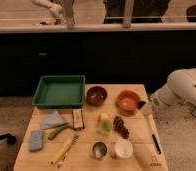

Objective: Place brush in table surface

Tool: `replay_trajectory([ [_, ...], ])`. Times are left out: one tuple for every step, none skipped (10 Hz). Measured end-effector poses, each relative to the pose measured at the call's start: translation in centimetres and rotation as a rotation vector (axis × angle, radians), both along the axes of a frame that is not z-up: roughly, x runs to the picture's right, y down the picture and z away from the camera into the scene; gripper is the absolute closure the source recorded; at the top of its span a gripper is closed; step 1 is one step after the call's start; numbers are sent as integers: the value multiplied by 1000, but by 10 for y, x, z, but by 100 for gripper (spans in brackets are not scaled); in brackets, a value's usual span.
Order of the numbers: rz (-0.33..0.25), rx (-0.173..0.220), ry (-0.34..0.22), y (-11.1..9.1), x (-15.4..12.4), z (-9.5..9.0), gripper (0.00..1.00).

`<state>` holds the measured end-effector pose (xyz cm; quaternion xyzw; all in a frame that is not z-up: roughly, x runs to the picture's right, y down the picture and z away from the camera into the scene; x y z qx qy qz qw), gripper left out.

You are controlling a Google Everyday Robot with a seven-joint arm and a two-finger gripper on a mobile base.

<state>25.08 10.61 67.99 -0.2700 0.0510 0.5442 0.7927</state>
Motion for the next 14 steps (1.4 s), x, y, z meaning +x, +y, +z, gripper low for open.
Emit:
replay_trajectory([
  [-7, -24, 4, 4, -3, 9, 100],
  [-14, -46, 8, 8, -5, 18, 100],
  [-20, -71, 12, 14, -6, 28, 100],
  [-25, -92, 15, 18, -9, 39, 100],
  [-31, -115, 18, 22, -11, 47, 100],
  [-33, -136, 23, 25, -11, 55, 100],
  [-36, -154, 28, 29, -10, 61, 100],
  [-38, -171, 32, 31, -11, 68, 100],
  [-40, -184, 35, 34, -11, 74, 100],
  [-41, -197, 39, 36, -10, 78, 100],
  [-42, -218, 45, 42, -9, 86, 100],
  [-44, -233, 49, 45, -8, 91, 100],
  [-53, -255, 55, 51, -9, 100, 100],
  [-62, -273, 60, 55, -11, 108, 100],
])
